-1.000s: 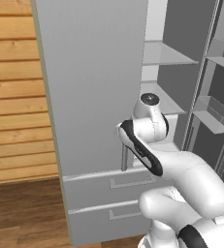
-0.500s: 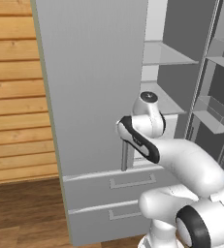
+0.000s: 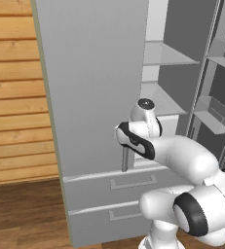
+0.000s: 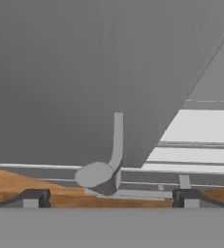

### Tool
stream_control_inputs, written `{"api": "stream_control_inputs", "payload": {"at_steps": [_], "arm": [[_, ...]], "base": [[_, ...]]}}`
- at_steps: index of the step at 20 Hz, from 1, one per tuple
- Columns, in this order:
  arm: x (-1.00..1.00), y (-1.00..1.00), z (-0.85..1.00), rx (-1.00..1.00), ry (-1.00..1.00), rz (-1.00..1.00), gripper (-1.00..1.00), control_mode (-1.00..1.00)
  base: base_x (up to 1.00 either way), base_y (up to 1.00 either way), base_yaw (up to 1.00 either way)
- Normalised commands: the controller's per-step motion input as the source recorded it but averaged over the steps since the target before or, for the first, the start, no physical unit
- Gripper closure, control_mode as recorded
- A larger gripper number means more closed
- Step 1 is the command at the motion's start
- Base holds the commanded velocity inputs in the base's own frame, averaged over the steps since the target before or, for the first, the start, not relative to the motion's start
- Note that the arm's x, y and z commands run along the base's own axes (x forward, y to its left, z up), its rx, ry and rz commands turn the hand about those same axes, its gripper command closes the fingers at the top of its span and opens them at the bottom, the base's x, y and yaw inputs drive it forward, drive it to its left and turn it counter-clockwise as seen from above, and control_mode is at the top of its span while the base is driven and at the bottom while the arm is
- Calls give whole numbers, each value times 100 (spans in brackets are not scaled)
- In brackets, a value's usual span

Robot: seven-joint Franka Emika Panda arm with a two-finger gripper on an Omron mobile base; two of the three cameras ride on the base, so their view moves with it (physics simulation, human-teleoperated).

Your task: Take the strawberry from the fridge and place it on top of the pancake, located on the dining counter.

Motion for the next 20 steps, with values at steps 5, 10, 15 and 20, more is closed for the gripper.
{"api": "stream_control_inputs", "payload": {"at_steps": [5, 10, 15, 20], "arm": [[27, 4, -21, 0, 2, -1, -100, -100], [24, 5, -20, 0, 4, -1, -100, -100], [20, 6, -22, 0, 4, -1, -100, -100], [0, 6, -34, 0, 1, 0, 100, -100]], "base": [[0, 0, 0], [0, 0, 0], [0, 0, 0], [0, 0, 0]]}}
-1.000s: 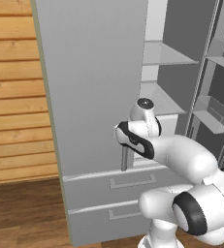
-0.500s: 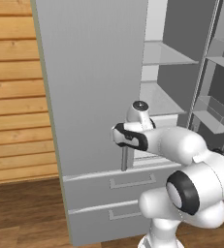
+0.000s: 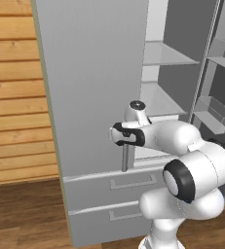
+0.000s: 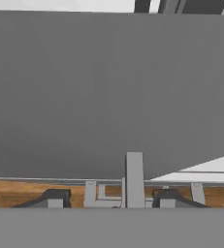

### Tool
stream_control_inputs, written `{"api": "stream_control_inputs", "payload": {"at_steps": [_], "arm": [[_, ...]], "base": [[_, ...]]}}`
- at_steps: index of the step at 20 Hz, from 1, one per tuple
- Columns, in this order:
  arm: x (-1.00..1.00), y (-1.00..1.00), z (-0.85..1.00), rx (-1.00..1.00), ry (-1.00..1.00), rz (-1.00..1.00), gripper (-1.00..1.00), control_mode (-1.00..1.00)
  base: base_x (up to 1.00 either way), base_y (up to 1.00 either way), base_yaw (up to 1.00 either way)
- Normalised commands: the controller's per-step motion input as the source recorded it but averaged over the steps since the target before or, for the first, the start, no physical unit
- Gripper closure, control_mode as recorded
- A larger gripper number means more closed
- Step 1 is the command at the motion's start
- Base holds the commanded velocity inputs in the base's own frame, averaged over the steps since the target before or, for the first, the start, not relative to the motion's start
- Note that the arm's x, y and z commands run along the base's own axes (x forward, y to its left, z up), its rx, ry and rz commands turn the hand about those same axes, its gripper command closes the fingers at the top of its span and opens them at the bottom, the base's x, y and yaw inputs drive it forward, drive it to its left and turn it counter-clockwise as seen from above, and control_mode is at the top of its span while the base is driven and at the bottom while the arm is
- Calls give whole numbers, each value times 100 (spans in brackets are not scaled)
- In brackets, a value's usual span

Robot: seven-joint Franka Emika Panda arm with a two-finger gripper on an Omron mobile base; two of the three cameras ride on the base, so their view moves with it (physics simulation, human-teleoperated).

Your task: Take the strawberry from the fridge and place it on top of the pancake, located on the dining counter.

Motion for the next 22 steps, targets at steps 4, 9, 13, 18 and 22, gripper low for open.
{"api": "stream_control_inputs", "payload": {"at_steps": [4, 9, 13, 18, 22], "arm": [[-42, 8, -26, 0, 0, 0, 100, -100], [-89, 39, -4, 0, 0, 0, 100, -100], [-73, 69, 0, 0, 0, 0, 100, -100], [-40, 96, 6, -2, 0, -3, 100, -100], [-18, 93, 18, -3, 0, -7, -100, -100]], "base": [[0, 0, 0], [0, 0, 0], [0, 0, 0], [0, 0, 0], [0, 0, 0]]}}
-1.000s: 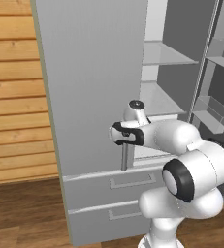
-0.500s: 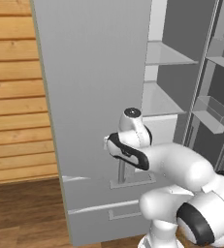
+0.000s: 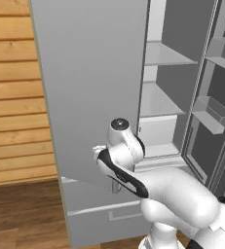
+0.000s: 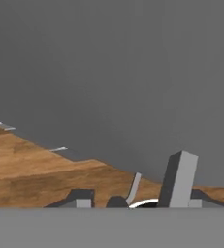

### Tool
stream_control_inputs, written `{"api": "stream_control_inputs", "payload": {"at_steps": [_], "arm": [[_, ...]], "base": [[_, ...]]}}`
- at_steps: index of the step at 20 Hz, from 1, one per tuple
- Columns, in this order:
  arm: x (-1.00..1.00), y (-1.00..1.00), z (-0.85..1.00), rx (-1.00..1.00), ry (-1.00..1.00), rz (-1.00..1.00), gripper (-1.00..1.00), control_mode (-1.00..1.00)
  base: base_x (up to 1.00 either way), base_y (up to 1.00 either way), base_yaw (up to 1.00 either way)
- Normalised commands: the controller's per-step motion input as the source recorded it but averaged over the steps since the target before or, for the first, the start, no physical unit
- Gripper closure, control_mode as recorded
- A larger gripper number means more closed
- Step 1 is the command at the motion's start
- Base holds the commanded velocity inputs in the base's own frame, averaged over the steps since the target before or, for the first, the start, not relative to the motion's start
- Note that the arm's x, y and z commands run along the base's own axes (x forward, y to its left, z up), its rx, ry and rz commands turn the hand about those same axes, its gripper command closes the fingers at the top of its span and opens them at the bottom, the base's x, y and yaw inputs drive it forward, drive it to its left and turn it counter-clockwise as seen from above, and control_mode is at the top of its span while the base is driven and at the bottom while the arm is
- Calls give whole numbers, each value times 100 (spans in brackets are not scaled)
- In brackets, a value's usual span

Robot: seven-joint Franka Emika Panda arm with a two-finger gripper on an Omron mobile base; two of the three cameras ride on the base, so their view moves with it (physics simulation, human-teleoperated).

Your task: Take the strawberry from the fridge and place it on top of the pancake, located on the dining counter.

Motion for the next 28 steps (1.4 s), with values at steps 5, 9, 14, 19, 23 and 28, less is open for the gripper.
{"api": "stream_control_inputs", "payload": {"at_steps": [5, 9, 14, 19, 23, 28], "arm": [[-55, 14, 83, 1, -9, -7, -100, -100], [-63, -15, 100, 5, -9, -3, -100, -100], [-51, -66, 64, 15, -8, 0, -100, -100], [-13, -82, 9, 26, -11, 2, -100, -100], [4, -60, 0, 29, -5, 3, -100, -100], [19, -43, 0, 30, -1, 3, -100, -100]], "base": [[0, 0, 0], [0, 0, 0], [0, 0, 0], [0, 0, 0], [0, 0, 0], [0, 0, 0]]}}
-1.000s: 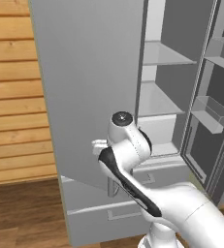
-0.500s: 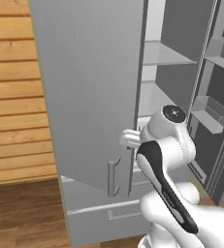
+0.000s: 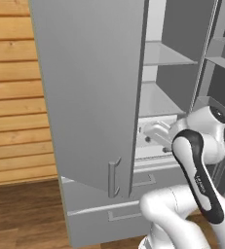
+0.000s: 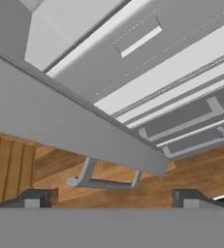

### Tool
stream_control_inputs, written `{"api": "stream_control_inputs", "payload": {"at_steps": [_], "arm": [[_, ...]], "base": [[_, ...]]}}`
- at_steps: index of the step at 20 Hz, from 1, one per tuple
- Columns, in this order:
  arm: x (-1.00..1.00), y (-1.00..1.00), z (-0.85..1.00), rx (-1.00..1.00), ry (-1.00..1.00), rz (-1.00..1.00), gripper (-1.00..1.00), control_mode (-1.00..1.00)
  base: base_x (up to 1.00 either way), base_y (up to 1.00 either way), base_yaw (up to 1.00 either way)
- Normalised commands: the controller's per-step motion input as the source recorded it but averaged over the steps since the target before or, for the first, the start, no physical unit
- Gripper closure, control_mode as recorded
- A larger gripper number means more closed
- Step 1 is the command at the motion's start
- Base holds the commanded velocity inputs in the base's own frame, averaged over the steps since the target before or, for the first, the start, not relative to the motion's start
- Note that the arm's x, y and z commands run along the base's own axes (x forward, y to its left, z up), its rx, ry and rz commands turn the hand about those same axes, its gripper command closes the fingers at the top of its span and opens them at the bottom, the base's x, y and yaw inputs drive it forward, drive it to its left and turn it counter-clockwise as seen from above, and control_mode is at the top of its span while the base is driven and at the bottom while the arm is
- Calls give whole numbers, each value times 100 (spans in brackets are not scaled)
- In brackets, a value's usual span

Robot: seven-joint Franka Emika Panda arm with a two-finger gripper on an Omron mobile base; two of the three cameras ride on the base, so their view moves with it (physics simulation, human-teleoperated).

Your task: Take the strawberry from the fridge and place it on top of the pancake, located on the dining counter.

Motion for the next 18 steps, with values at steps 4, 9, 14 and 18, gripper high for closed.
{"api": "stream_control_inputs", "payload": {"at_steps": [4, 9, 14, 18], "arm": [[31, -22, 0, 29, 0, 1, -100, -100], [58, 0, 0, 30, 0, 0, -100, -100], [79, 0, 0, 24, 0, 2, -100, -100], [86, 0, -1, 17, 3, 3, -100, -100]], "base": [[0, 0, 0], [0, 0, 0], [0, 0, 0], [0, 0, 0]]}}
